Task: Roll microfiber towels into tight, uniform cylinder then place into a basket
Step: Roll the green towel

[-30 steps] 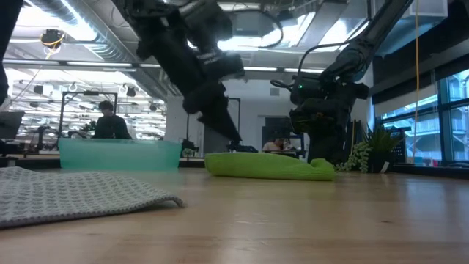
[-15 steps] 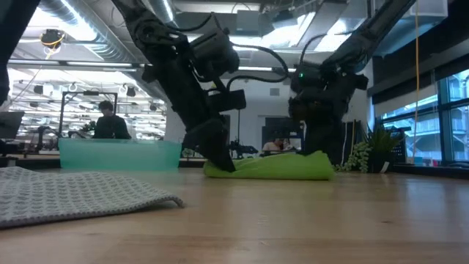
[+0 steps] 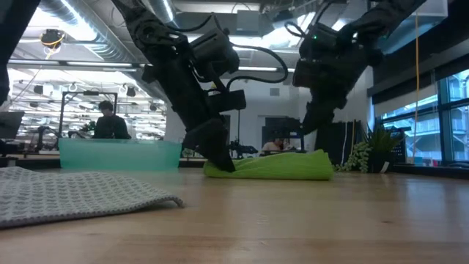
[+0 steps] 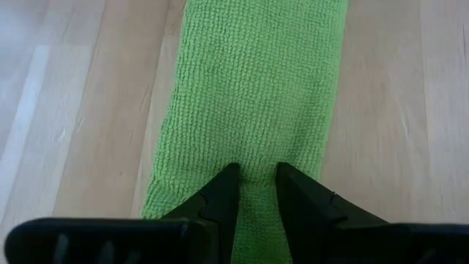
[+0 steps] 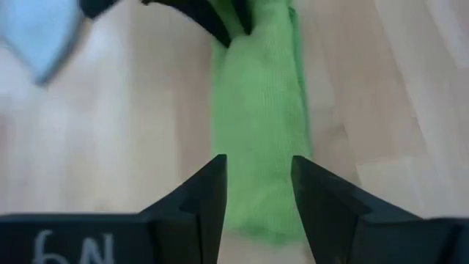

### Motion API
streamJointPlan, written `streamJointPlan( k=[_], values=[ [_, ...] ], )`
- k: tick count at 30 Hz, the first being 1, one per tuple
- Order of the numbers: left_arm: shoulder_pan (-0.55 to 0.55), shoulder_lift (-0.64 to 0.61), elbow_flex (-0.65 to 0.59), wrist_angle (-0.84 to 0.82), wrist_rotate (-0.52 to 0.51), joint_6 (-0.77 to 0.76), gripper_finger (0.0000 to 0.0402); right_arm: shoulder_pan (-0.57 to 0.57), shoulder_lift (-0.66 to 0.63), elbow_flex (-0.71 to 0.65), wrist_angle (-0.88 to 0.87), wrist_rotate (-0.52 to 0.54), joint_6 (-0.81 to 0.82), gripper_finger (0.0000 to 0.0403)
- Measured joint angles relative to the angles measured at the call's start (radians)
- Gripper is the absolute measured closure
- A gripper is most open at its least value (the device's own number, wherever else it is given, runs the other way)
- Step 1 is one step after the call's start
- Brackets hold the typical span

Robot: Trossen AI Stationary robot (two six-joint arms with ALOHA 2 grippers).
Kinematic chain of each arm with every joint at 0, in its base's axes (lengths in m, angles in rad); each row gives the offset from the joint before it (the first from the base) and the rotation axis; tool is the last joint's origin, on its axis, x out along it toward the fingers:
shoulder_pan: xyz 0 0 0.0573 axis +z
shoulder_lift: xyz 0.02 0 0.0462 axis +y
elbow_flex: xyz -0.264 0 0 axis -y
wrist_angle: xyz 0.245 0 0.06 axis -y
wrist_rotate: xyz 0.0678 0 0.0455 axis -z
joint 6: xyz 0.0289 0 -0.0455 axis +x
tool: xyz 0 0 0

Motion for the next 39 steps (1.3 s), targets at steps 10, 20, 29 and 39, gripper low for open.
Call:
streamJointPlan(
  k=[10,20,29,39],
  values=[
    [0.0,0.0,0.0,0.0,0.001,-0.022,0.0314,0.084,0.077,-0.142,0.202,0.163,-0.012,0.0249],
    [0.0,0.0,0.0,-0.001,0.001,-0.023,0.0315,0.092,0.155,-0.2,0.355,0.162,-0.078,0.0249],
    [0.0,-0.032,-0.003,-0.015,-0.023,-0.023,0.0315,0.093,0.175,-0.201,0.394,0.158,-0.161,0.0249],
    [-0.005,-0.105,-0.002,-0.024,-0.063,-0.02,0.0315,0.092,0.176,-0.203,0.416,0.158,-0.161,0.0249]
  ],
)
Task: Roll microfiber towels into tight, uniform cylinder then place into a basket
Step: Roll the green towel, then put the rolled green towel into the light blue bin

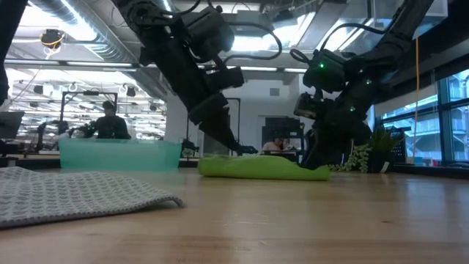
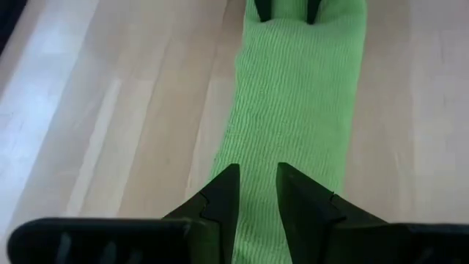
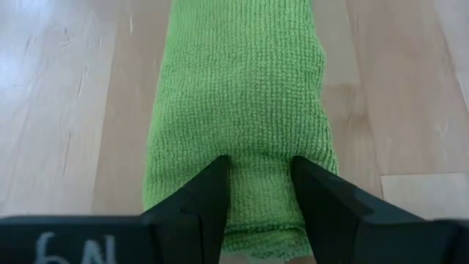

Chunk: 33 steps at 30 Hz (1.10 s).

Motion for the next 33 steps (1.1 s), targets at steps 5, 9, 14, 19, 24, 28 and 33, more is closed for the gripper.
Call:
streamJointPlan(
  k=[5,9,14,19,24,28,33],
  values=[
    [-0.018,0.0,0.0,0.001,0.0,0.0,0.0315,0.0,0.002,-0.002,0.033,0.001,0.001,0.0249],
    [-0.034,0.0,0.0,0.001,0.0,0.0,0.0315,0.0,0.002,-0.002,0.043,0.004,0.001,0.0249],
    [-0.05,0.0,0.0,0.001,0.0,-0.008,0.0315,0.0,0.002,-0.002,0.048,0.004,0.001,0.0249],
    [-0.06,0.0,0.0,0.017,-0.002,-0.034,0.0315,0.0,0.002,-0.002,0.049,0.003,0.001,0.0249],
    [-0.06,0.0,0.017,0.03,-0.004,-0.036,0.0315,0.0,0.002,-0.002,0.051,0.003,0.001,0.0249],
    [-0.06,0.0,0.126,-0.094,-0.004,-0.035,0.0315,0.0,0.002,-0.002,0.051,0.003,0.001,0.0249],
    [-0.06,0.0,0.289,-0.337,-0.011,-0.039,0.0315,0.0,0.002,-0.002,0.052,0.003,0.001,0.0249]
  ],
)
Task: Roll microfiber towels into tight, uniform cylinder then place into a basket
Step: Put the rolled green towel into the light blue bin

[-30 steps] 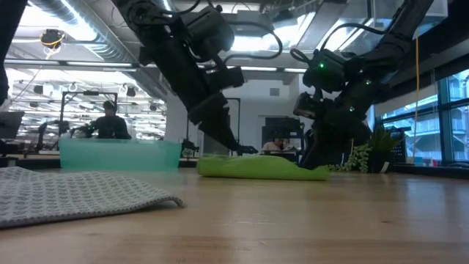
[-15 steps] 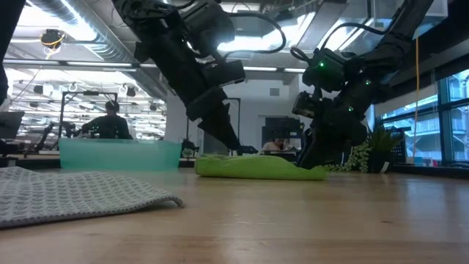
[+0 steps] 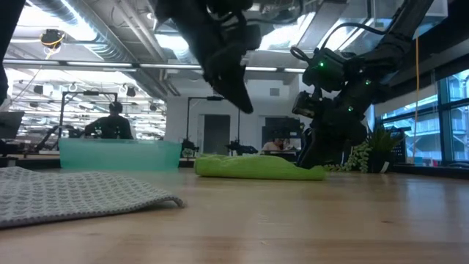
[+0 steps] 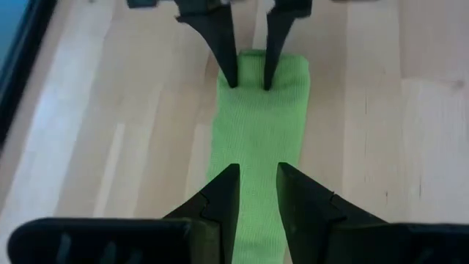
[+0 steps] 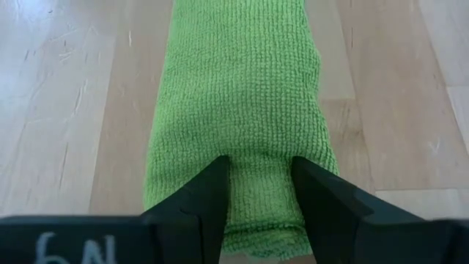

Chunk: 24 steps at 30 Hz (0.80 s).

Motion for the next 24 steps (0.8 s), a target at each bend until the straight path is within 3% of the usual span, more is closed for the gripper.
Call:
streamJointPlan(
  k=[13,18,24],
  values=[
    [0.001,0.0,-0.005,-0.033,0.002,0.076,0.0299,0.0,0.0,0.001,0.001,-0.001,0.0,0.0249],
    [0.001,0.009,-0.009,-0.036,0.031,0.068,0.0257,0.0,-0.001,0.001,0.002,-0.001,0.0,0.0249],
    [0.018,0.023,-0.009,-0.017,0.063,0.065,0.0178,0.0,-0.001,0.001,0.003,-0.001,0.0,0.0249]
  ],
)
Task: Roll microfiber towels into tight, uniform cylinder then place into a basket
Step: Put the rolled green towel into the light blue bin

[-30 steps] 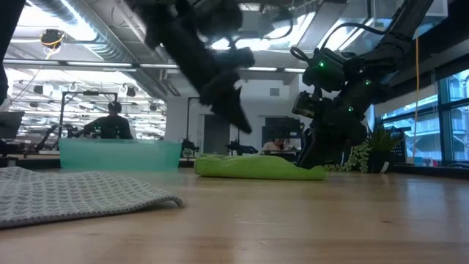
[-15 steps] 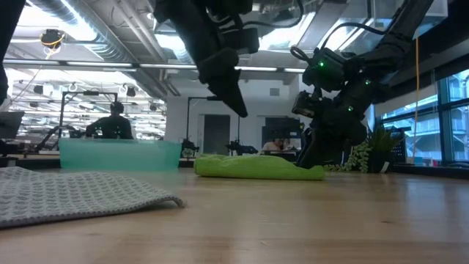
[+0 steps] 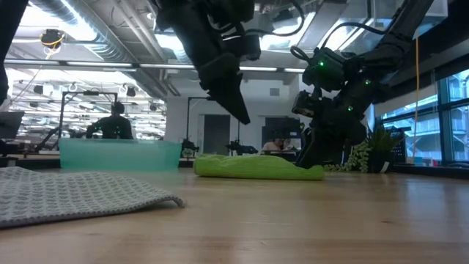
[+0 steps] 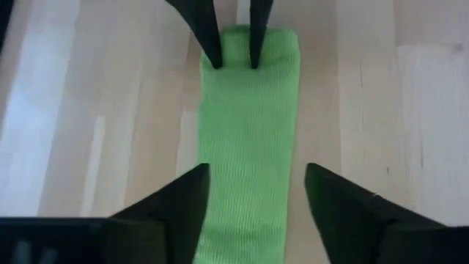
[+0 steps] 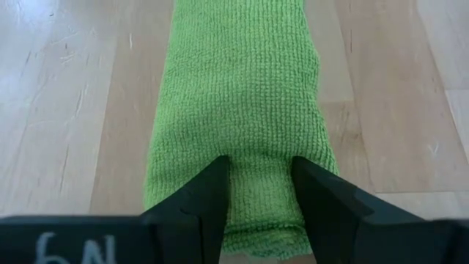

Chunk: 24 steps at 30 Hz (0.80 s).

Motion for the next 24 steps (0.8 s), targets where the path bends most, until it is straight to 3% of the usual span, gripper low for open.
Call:
streamJointPlan(
  k=[12,24],
  values=[
    [0.033,0.045,0.002,0.047,0.058,0.0,0.0012,0.0,0.0,0.001,0.004,-0.001,0.0,0.0249],
    [0.06,0.122,0.001,0.079,0.045,0.036,0.0002,0.0,0.0,0.001,0.009,0.0,0.0,0.0249]
  ],
)
